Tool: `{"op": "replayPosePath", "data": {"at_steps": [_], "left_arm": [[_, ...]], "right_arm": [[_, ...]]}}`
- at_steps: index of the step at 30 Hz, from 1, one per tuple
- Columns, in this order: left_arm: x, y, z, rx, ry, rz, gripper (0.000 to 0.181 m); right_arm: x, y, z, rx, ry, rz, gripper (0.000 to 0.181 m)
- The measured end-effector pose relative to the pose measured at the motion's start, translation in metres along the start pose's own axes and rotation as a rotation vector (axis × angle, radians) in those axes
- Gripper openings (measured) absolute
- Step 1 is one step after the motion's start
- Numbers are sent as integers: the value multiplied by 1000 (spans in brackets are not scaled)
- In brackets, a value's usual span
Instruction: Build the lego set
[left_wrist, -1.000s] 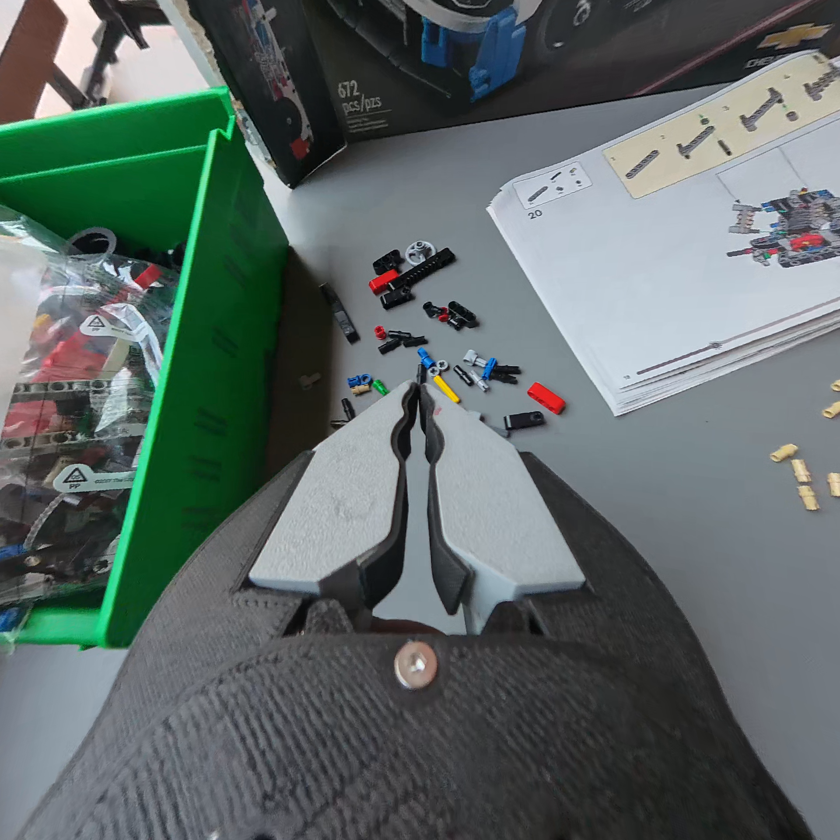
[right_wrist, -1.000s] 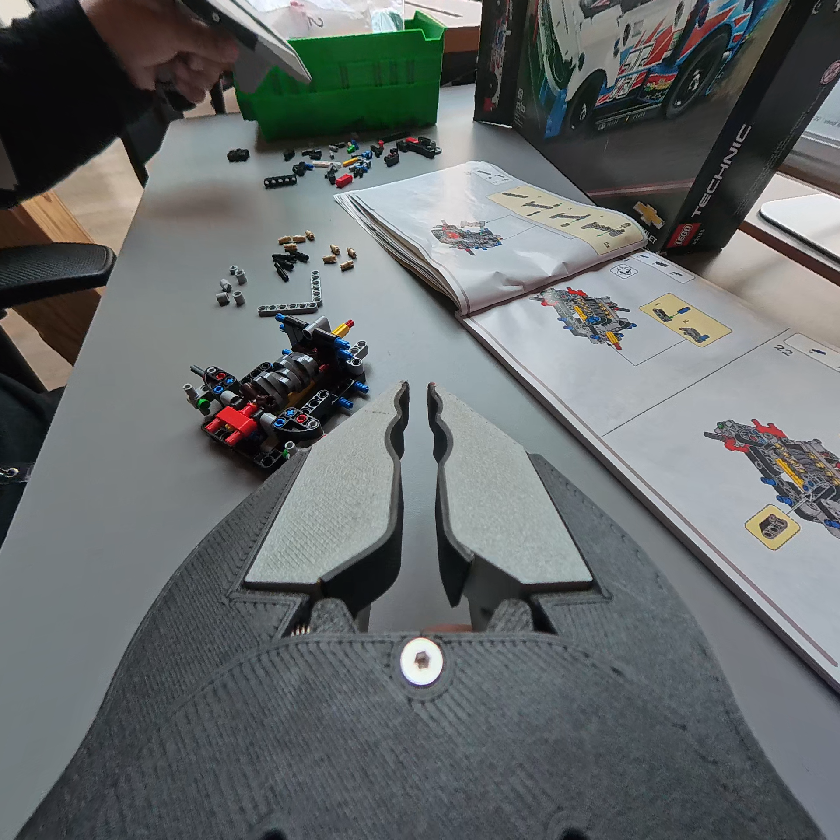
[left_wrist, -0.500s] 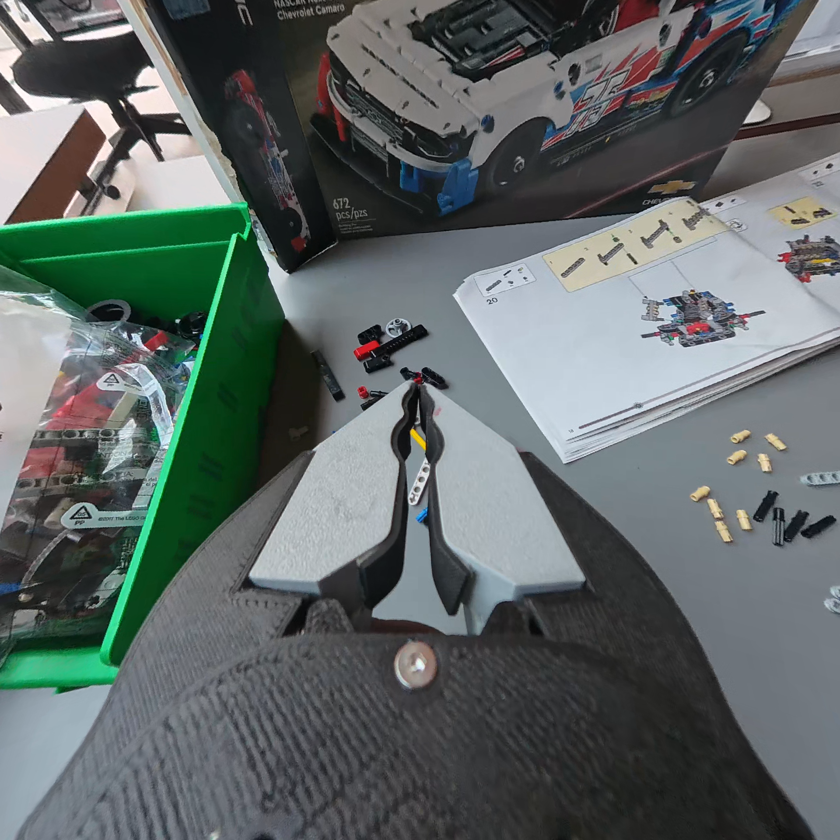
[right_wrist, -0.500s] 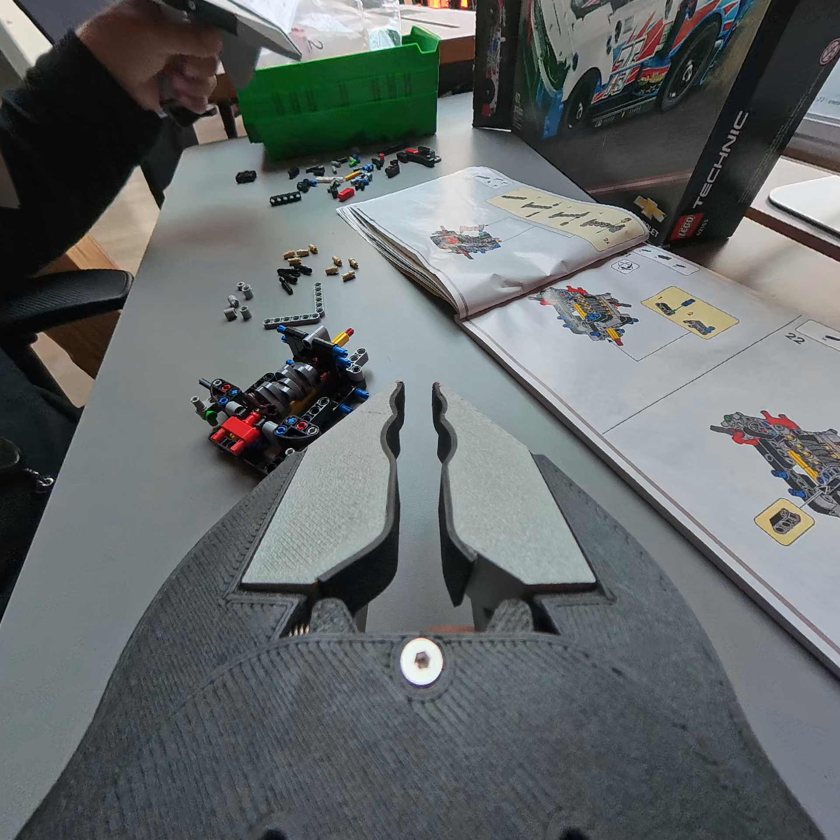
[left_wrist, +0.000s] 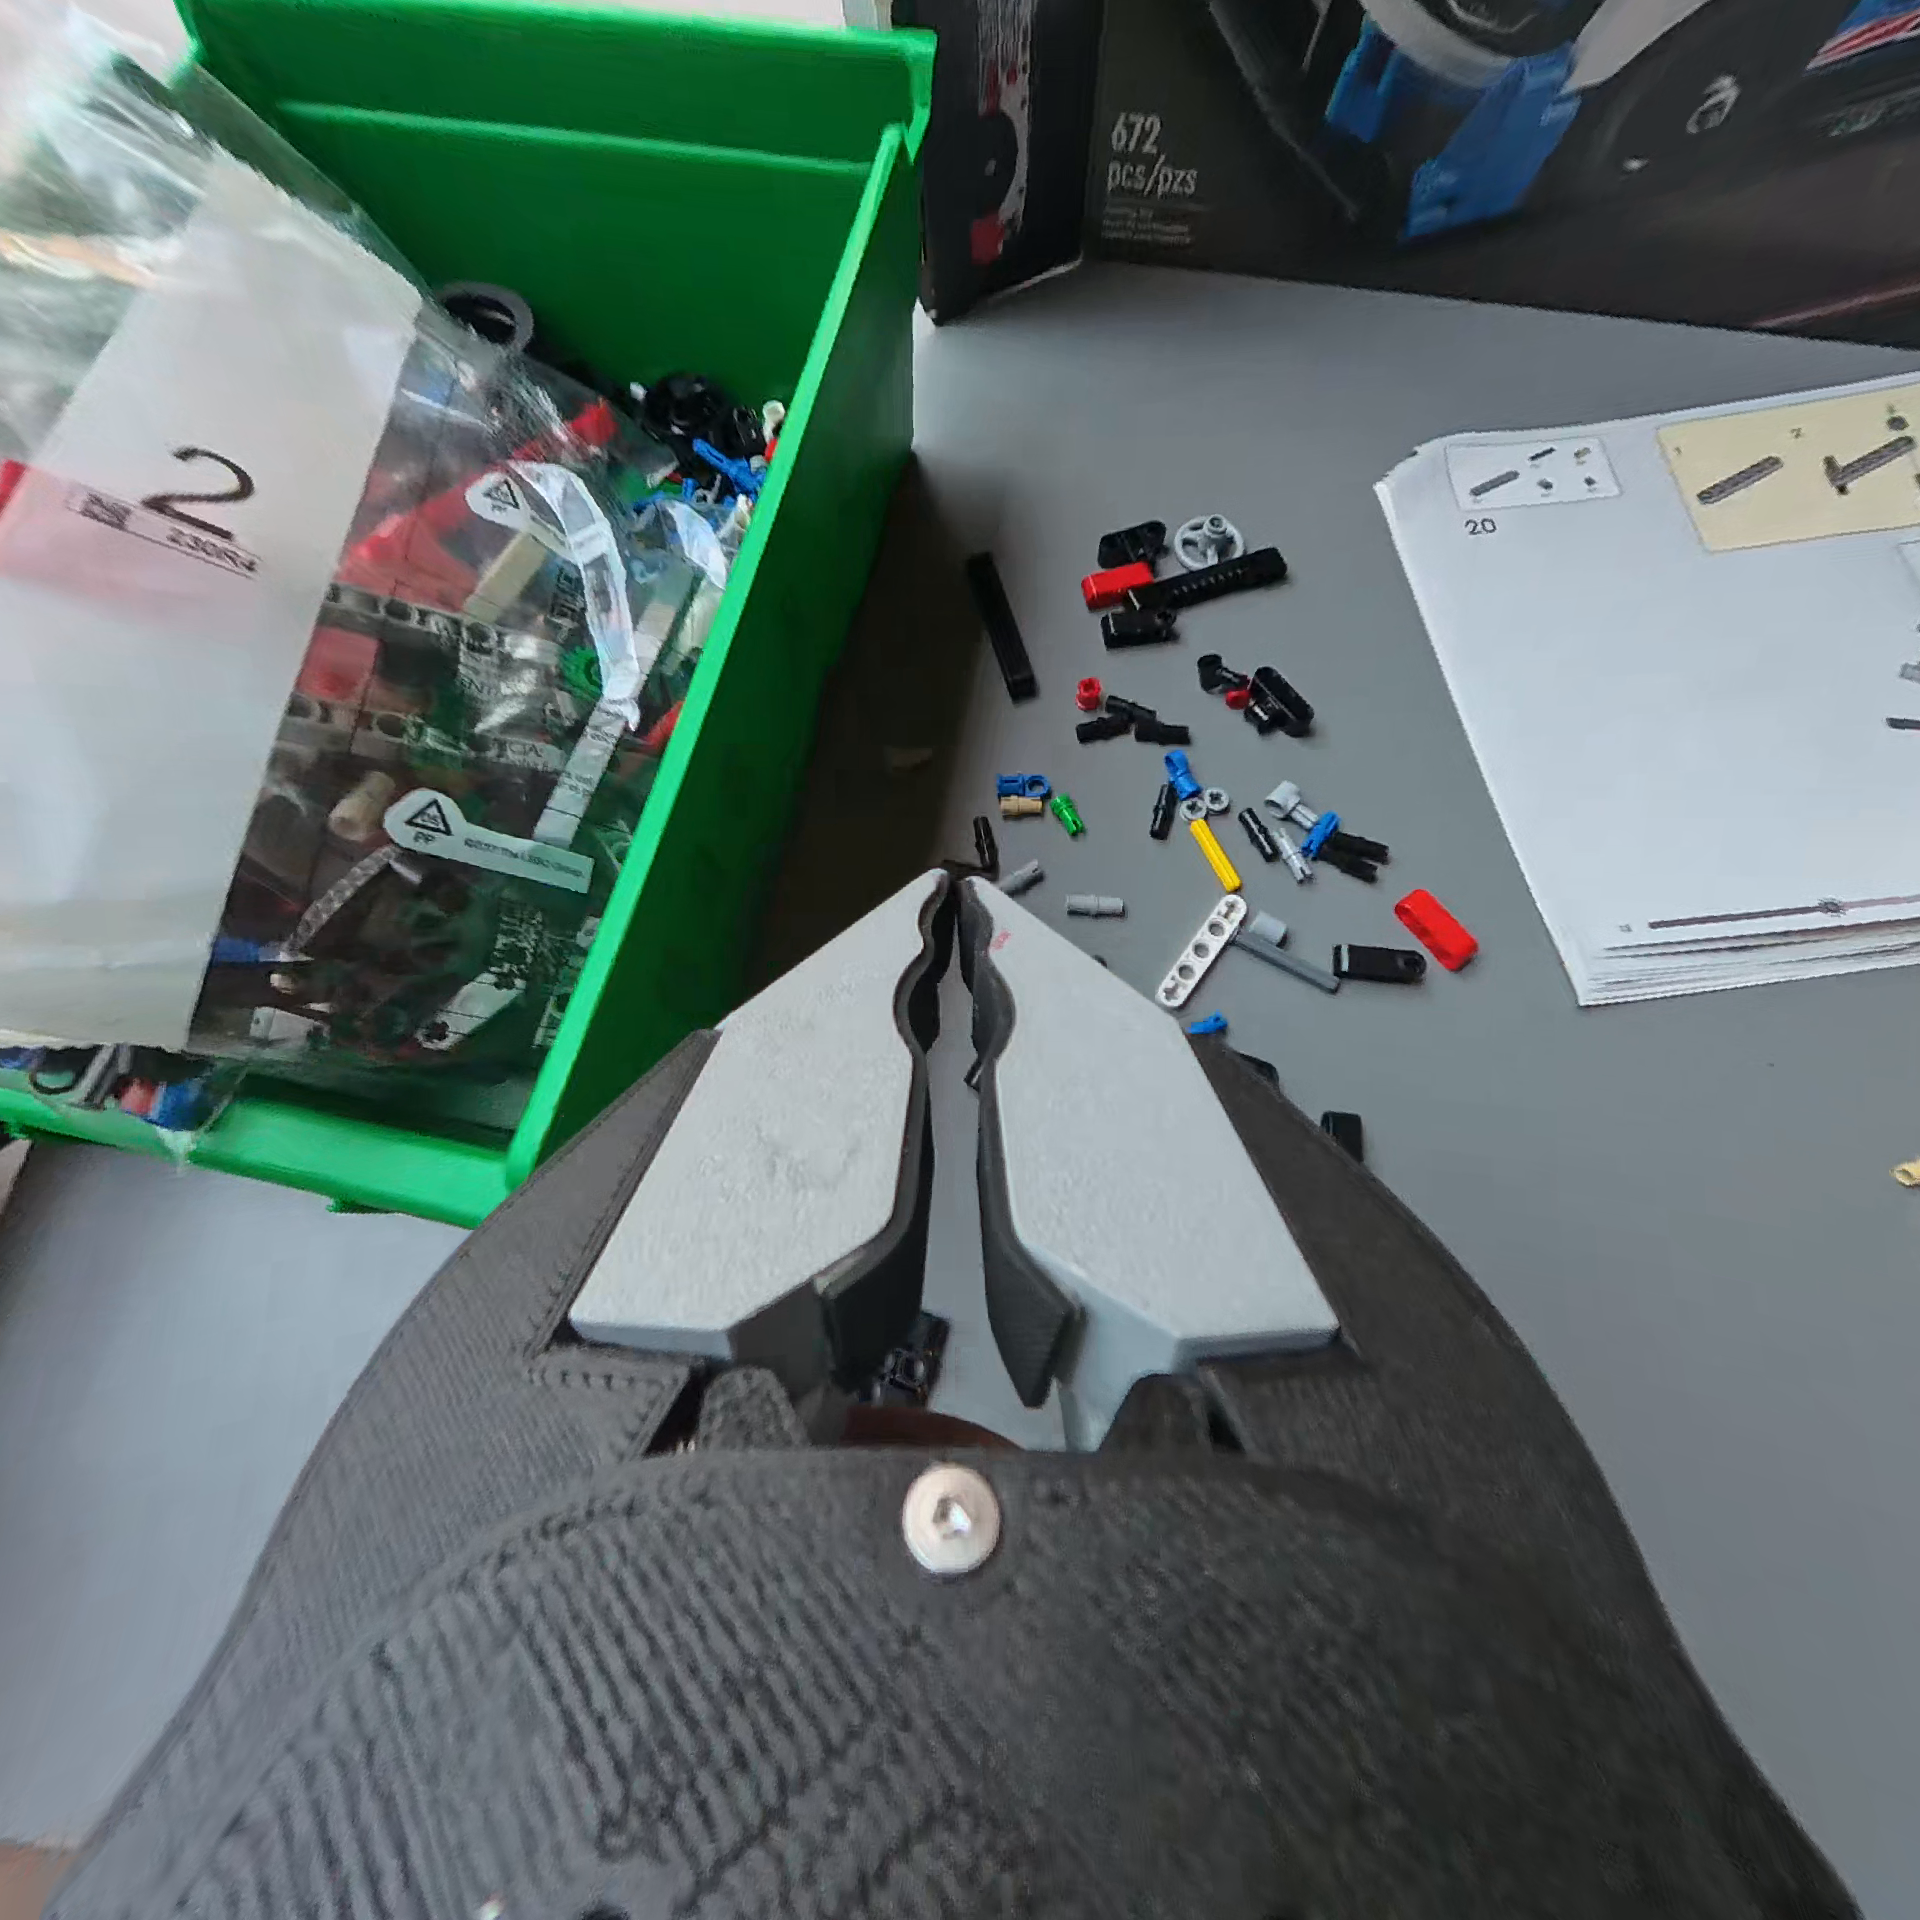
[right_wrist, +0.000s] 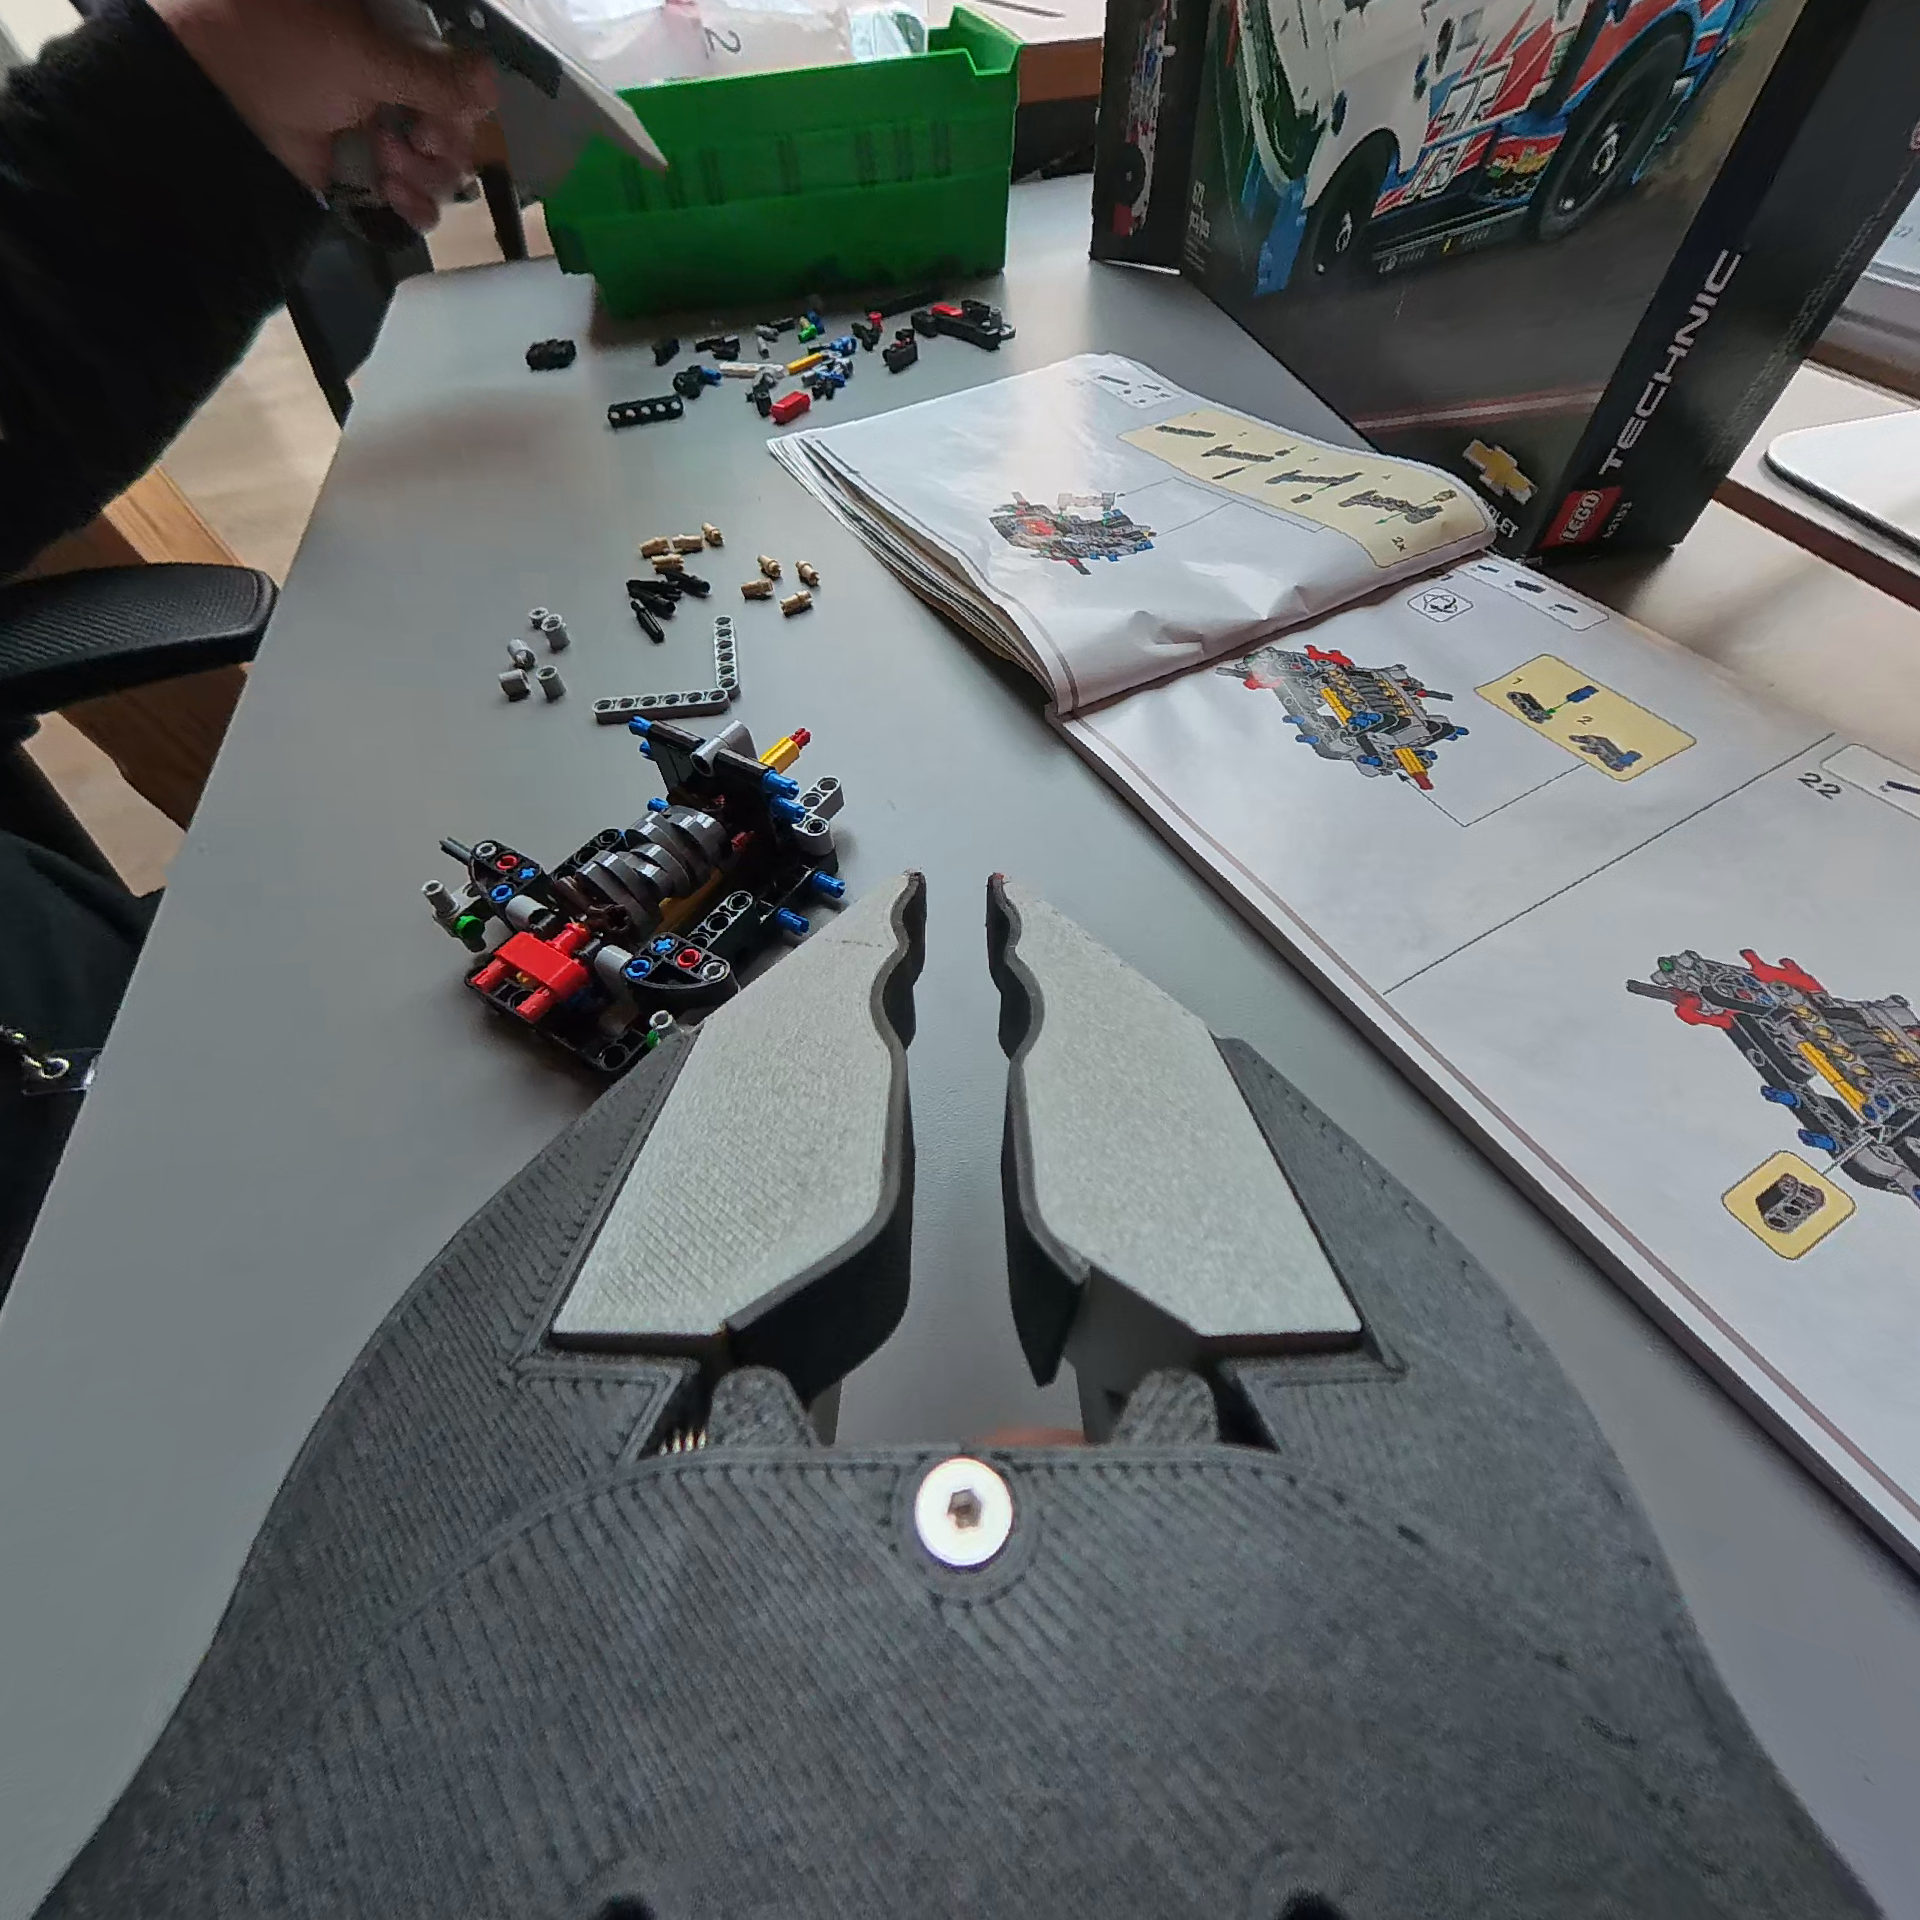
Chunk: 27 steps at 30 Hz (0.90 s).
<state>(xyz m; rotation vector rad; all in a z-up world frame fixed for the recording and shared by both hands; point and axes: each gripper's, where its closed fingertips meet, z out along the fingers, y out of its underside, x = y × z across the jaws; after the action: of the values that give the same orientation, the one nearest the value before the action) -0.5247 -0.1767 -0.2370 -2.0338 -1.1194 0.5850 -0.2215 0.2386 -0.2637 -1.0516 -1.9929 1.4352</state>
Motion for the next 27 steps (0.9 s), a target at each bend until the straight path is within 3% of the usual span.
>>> {"op": "replayPosePath", "data": {"at_steps": [1, 5, 9, 13, 19, 27], "left_arm": [[0, 7, 5, -31, 8, -13, 0], [-14, 29, 23, -126, -52, 12, 3], [-10, 33, 35, -157, -14, -8, 9], [-22, 46, 49, -262, -79, 58, 11], [-17, 49, 57, -289, -64, 53, 15], [-18, 54, 58, -296, -57, 48, 5]], "right_arm": [[0, 0, 0, 1, 2, -1, 8], [0, 0, 0, 3, 11, -9, 8], [0, -1, 0, 4, 18, -18, 7], [-1, -1, 0, 3, 14, -24, 7], [-2, 0, 0, 2, 14, -35, 7], [-2, 0, 0, -1, 11, -35, 6]]}}
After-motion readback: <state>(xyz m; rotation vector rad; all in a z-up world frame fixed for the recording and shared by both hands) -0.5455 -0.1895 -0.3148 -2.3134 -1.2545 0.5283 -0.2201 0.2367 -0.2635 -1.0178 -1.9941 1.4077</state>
